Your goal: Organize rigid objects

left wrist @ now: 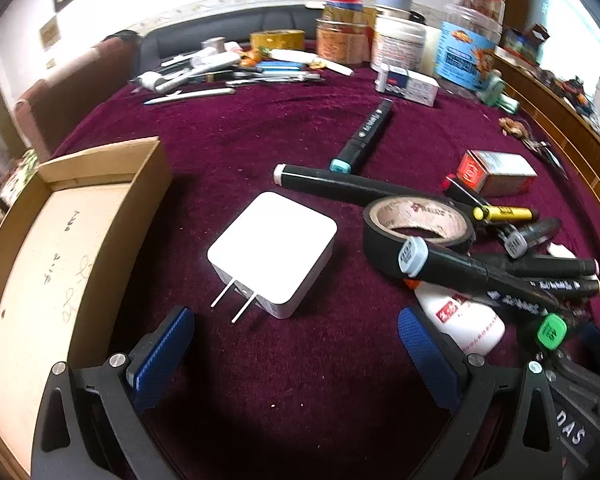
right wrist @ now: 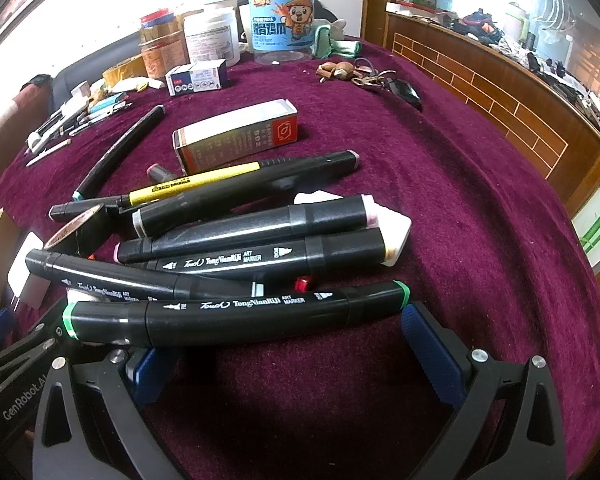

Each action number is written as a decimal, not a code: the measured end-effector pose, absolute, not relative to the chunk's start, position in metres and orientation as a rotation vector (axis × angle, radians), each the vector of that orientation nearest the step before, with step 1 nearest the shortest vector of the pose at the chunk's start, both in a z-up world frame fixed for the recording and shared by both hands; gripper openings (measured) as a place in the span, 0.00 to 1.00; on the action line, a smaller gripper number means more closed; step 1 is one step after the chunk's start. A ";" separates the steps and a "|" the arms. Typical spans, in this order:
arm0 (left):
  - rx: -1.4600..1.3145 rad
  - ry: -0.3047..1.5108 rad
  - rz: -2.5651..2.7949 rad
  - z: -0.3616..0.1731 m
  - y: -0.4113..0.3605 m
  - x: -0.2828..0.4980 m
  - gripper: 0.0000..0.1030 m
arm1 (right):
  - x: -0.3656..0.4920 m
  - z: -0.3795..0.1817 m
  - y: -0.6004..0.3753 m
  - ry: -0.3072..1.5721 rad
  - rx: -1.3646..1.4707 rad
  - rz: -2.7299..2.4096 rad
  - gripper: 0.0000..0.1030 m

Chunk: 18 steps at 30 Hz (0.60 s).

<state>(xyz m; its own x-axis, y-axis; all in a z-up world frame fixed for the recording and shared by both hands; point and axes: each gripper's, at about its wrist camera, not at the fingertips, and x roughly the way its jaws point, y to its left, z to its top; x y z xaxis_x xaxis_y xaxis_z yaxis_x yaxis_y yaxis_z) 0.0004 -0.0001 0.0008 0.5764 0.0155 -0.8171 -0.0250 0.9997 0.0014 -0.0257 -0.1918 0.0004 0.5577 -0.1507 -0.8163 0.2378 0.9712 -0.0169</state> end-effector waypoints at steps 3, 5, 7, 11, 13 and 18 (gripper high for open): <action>-0.003 0.951 -0.025 0.001 0.003 -0.006 1.00 | -0.026 0.002 -0.194 0.976 0.096 -0.195 1.00; 0.015 0.958 -0.037 0.001 0.002 -0.008 1.00 | -0.029 0.002 -0.192 0.985 0.085 -0.174 1.00; 0.033 0.972 -0.046 0.002 0.000 -0.008 1.00 | -0.034 0.002 -0.192 0.998 0.071 -0.147 1.00; 0.035 0.984 -0.053 0.001 0.000 -0.008 1.00 | -0.050 0.012 -0.198 0.922 0.131 -0.079 1.00; 0.032 0.975 -0.053 0.001 0.000 -0.010 1.00 | -0.063 0.024 -0.200 0.821 0.138 -0.088 1.00; 0.015 0.946 -0.034 0.000 0.000 -0.016 1.00 | -0.101 0.050 -0.209 0.581 0.176 -0.167 1.00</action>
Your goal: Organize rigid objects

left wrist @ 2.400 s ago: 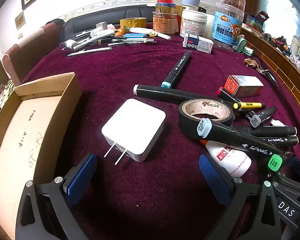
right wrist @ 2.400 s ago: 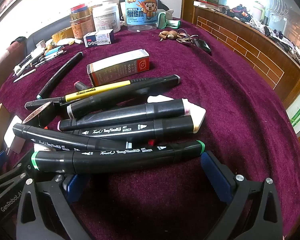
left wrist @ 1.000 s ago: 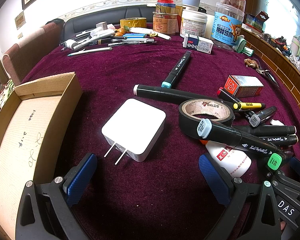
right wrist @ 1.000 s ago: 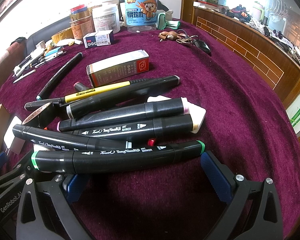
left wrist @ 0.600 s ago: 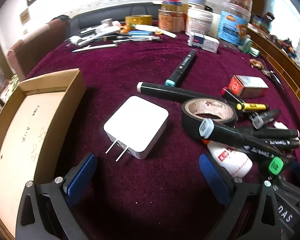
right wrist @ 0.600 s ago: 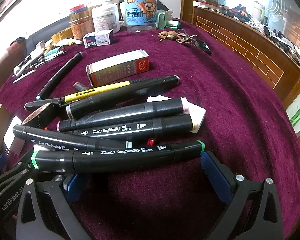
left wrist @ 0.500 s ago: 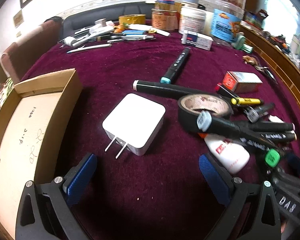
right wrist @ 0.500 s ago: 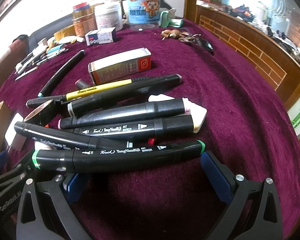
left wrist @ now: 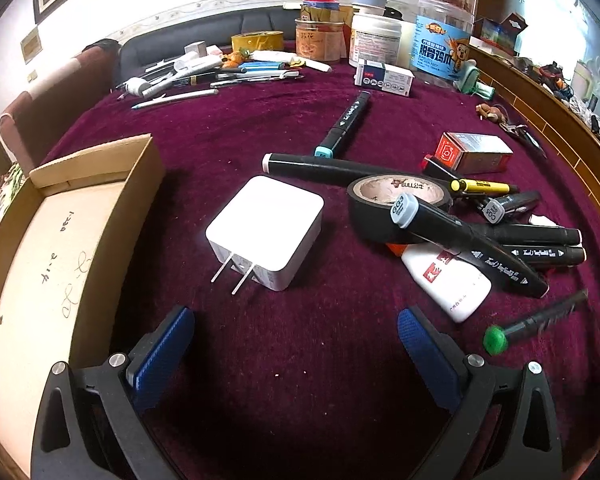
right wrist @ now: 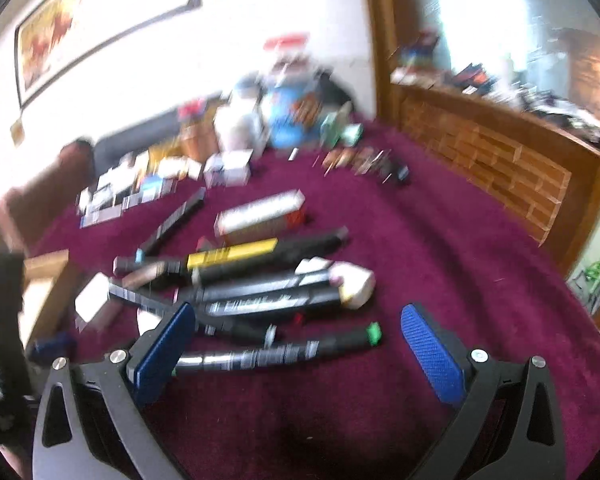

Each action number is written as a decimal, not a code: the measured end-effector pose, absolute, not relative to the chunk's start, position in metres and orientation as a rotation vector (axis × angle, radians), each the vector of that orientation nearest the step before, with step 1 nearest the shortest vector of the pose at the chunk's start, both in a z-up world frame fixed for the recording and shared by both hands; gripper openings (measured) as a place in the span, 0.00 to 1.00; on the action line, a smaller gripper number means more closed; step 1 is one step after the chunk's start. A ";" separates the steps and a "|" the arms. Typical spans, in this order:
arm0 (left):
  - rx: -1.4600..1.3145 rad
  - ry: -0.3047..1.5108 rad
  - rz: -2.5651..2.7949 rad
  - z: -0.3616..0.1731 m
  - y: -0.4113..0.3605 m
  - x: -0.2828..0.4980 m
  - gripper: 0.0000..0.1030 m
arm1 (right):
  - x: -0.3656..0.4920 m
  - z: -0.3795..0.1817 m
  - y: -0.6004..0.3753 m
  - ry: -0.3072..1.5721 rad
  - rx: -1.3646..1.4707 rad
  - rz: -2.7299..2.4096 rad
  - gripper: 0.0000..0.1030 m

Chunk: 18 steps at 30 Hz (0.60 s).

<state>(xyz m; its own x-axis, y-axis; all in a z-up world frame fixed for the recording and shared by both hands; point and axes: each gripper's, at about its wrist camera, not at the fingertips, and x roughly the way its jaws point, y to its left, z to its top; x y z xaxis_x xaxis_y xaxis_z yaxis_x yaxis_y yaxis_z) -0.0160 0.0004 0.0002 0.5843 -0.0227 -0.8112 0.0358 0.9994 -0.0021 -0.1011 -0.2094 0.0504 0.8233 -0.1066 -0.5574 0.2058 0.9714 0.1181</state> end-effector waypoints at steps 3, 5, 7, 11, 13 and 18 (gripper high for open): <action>0.019 0.951 -0.033 0.001 0.000 -0.015 1.00 | -0.107 0.055 -0.225 0.522 0.253 -0.208 1.00; 0.020 0.948 -0.029 0.001 0.000 -0.015 1.00 | -0.098 0.053 -0.233 0.566 0.269 -0.214 1.00; 0.022 0.945 -0.025 0.002 0.000 -0.015 1.00 | -0.093 0.056 -0.233 0.575 0.226 -0.224 1.00; 0.016 0.944 -0.028 0.001 0.000 -0.016 1.00 | -0.108 0.075 -0.222 0.415 0.104 -0.312 1.00; 0.017 0.948 -0.039 0.002 0.001 -0.016 1.00 | -0.108 0.069 -0.221 0.383 0.106 -0.308 1.00; -0.067 0.977 -0.183 0.014 0.012 -0.023 0.99 | -0.097 0.056 -0.239 0.520 0.198 -0.248 1.00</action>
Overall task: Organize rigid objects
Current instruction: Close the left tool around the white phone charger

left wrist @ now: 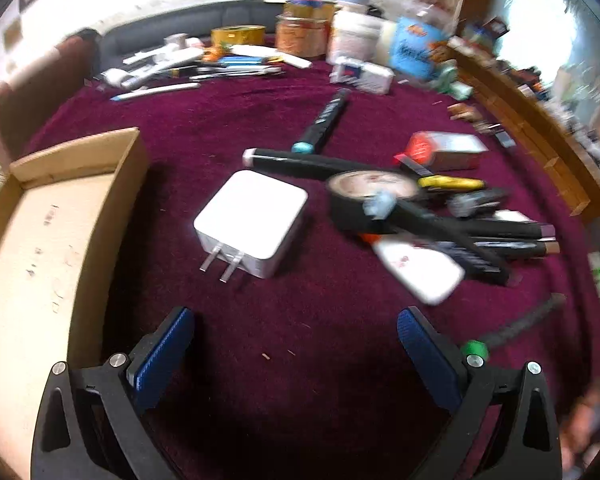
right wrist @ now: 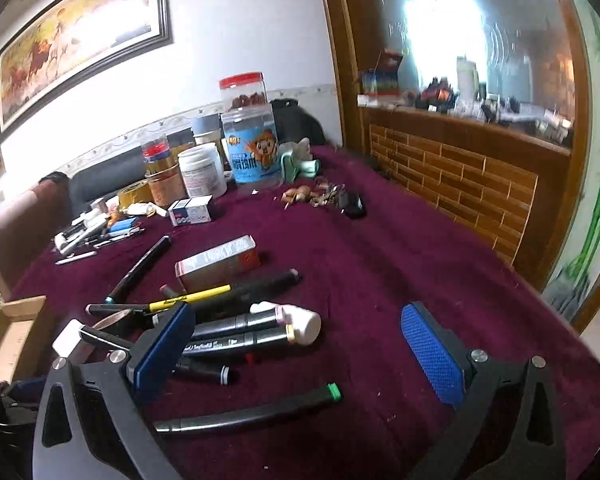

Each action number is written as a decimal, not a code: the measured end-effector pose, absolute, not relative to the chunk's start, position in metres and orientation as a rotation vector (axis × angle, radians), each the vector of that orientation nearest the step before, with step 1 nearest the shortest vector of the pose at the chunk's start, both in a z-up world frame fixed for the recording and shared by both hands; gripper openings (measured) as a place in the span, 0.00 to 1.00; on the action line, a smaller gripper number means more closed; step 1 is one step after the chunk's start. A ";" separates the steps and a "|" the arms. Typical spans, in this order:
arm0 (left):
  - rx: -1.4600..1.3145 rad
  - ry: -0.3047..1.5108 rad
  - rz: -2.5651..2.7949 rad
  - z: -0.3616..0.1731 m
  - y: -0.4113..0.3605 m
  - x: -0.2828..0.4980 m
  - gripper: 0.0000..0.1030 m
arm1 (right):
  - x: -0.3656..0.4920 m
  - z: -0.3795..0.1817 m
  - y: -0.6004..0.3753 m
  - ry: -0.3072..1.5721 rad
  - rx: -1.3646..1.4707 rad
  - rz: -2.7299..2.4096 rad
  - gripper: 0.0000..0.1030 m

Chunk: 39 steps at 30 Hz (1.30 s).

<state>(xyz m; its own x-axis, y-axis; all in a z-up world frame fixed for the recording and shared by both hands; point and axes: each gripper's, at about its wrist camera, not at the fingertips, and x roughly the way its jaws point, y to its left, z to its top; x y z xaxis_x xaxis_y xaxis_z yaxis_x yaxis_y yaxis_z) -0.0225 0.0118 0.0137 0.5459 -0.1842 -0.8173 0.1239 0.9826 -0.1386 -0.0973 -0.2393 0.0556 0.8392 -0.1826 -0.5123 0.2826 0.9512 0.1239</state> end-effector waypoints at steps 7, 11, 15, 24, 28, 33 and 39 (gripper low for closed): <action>-0.019 0.807 -0.216 0.065 0.018 -0.037 0.99 | -0.089 0.049 -0.234 0.570 0.174 -0.245 1.00; -0.024 0.811 -0.185 0.066 0.022 -0.026 0.99 | -0.087 0.044 -0.241 0.595 0.206 -0.233 1.00; 0.100 0.880 -0.200 0.057 0.013 -0.004 0.99 | -0.086 0.041 -0.246 0.614 0.230 -0.235 1.00; 0.125 1.017 -0.285 0.032 0.019 0.036 0.99 | -0.082 0.035 -0.255 0.659 0.278 -0.242 1.00; 0.214 1.042 -0.272 0.022 0.008 0.045 0.95 | -0.081 0.033 -0.256 0.672 0.286 -0.242 1.00; 0.182 1.097 -0.303 0.012 0.007 0.049 0.70 | -0.079 0.032 -0.257 0.683 0.291 -0.241 1.00; 0.081 1.068 -0.310 0.025 0.016 0.036 0.47 | -0.076 0.029 -0.257 0.698 0.296 -0.240 1.00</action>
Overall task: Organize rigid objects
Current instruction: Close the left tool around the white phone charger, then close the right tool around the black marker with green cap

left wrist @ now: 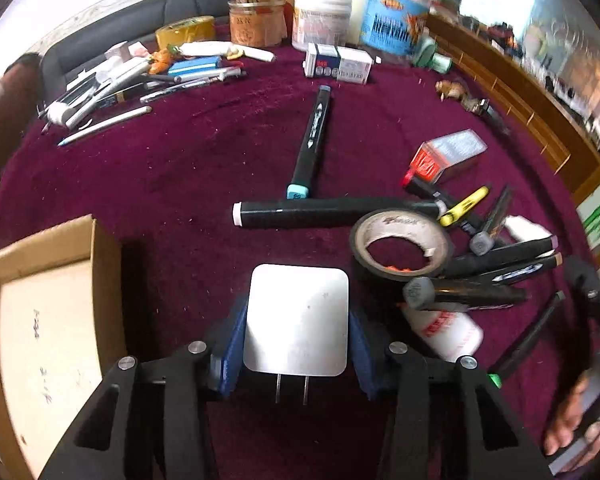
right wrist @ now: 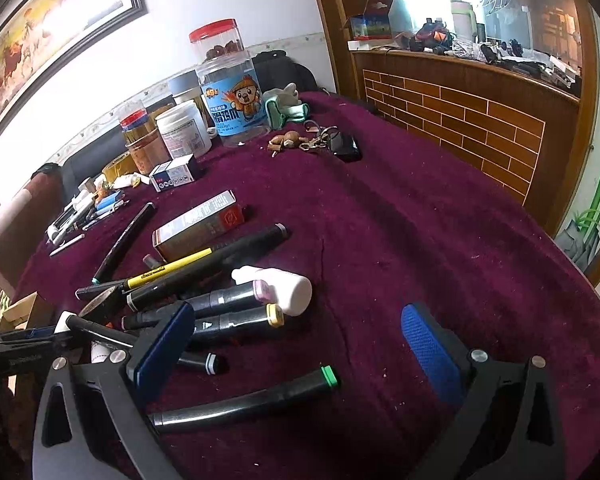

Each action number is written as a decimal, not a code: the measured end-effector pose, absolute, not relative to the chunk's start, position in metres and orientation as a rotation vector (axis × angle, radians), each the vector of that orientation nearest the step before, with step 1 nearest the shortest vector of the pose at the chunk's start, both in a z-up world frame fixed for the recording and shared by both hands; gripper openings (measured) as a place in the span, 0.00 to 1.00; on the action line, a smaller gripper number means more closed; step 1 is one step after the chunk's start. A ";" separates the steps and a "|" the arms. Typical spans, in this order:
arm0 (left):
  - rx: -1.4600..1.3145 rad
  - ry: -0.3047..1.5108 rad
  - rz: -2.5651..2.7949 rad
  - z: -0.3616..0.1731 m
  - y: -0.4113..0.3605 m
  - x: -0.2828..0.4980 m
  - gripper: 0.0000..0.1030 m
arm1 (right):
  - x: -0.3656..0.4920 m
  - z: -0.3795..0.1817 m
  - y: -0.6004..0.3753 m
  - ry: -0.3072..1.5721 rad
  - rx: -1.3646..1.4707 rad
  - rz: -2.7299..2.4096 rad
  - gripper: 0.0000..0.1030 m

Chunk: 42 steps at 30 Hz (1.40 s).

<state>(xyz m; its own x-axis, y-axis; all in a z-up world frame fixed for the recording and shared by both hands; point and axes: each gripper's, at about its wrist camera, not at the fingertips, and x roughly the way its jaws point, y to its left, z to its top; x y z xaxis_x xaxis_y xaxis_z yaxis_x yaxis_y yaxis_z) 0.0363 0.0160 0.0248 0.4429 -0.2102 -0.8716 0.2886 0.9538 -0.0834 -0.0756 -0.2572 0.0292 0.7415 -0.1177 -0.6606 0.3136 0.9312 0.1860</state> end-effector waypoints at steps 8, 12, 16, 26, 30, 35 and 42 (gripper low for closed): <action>-0.014 0.950 -0.379 0.061 0.021 -0.008 0.47 | -0.075 0.027 -0.261 0.711 0.312 -0.251 1.00; -0.093 0.899 -0.419 0.079 0.035 -0.038 0.47 | -0.075 0.025 -0.263 0.718 0.322 -0.261 1.00; -0.148 0.859 -0.435 0.093 0.050 -0.064 0.47 | -0.078 0.028 -0.262 0.729 0.323 -0.237 1.00; -0.171 0.778 -0.388 0.101 0.080 -0.091 0.47 | -0.073 0.049 -0.202 0.899 0.018 0.076 1.00; -0.182 0.782 -0.369 0.098 0.093 -0.096 0.47 | -0.076 0.037 -0.163 0.942 -0.164 0.149 0.88; -0.204 0.780 -0.351 0.096 0.110 -0.101 0.47 | -0.080 0.020 -0.150 0.986 -0.356 0.246 0.86; -0.243 0.792 -0.361 0.090 0.117 -0.101 0.47 | -0.058 0.012 -0.176 1.161 -0.176 0.261 0.61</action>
